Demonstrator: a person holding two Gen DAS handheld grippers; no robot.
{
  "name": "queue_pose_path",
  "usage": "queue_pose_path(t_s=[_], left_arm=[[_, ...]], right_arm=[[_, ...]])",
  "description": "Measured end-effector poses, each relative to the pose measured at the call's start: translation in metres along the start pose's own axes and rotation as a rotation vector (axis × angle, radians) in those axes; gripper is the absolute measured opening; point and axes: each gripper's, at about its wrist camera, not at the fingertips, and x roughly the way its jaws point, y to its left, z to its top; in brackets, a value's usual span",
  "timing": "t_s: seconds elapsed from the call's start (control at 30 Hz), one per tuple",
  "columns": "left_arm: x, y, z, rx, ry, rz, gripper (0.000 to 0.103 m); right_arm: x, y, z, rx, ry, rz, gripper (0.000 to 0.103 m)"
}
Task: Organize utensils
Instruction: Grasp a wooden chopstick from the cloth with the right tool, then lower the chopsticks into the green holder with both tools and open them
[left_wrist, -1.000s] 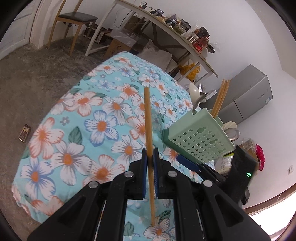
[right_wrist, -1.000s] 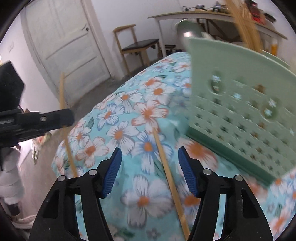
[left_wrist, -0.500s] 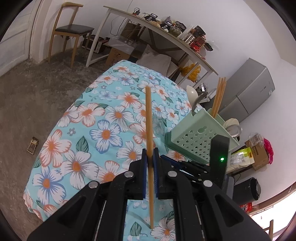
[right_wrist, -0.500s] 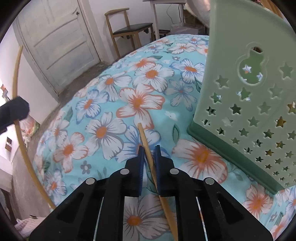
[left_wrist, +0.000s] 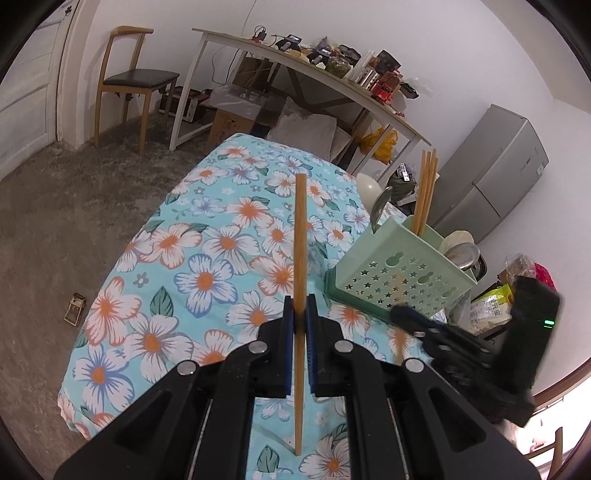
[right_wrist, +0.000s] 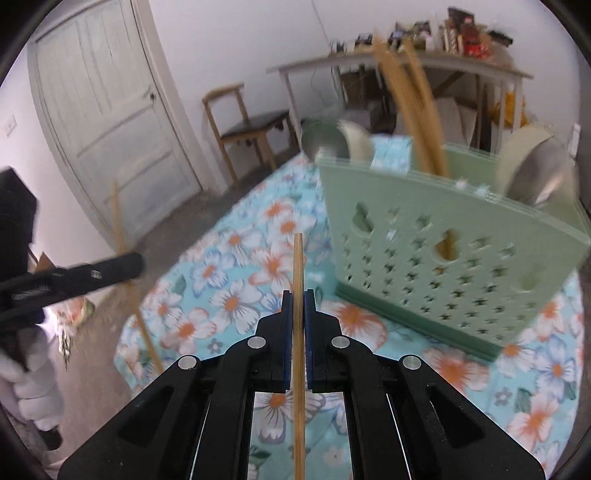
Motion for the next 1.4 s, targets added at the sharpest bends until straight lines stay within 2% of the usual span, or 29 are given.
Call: queue_pose_path(t_s=[0.2,0.4,0.63,0.93,1.03,1.2,1.4], left_arm=[[-0.015,-0.019,0.010,0.041,-0.050,-0.006,0.005],[-0.033,-0.055,0.032,0.105,-0.115,-0.077,0.005],[-0.053,-0.106,0.068,0.177,-0.213,-0.204,0.005],[-0.058,-0.175,0.116,0.276,-0.400,-0.334,0.005],[-0.041,-0.194,0.119,0.340,-0.434,-0.294,0.005],[-0.001,-0.207,0.114,0.391,-0.415,-0.277,0.005],[0.039,-0.215,0.104,0.464,-0.402,-0.207,0.005]], right_arm=[[-0.072,-0.023,0.006,0.081,-0.152,0.032,0.004],[-0.128,-0.068,0.009,0.212,-0.265,0.082,0.004],[-0.156,-0.086,0.006,0.255,-0.345,0.057,0.004],[-0.162,-0.100,-0.005,0.291,-0.350,0.046,0.004],[-0.163,-0.103,-0.005,0.298,-0.348,0.039,0.004],[-0.160,-0.108,-0.005,0.313,-0.336,0.028,0.004],[-0.154,-0.118,-0.006,0.337,-0.317,0.030,0.004]])
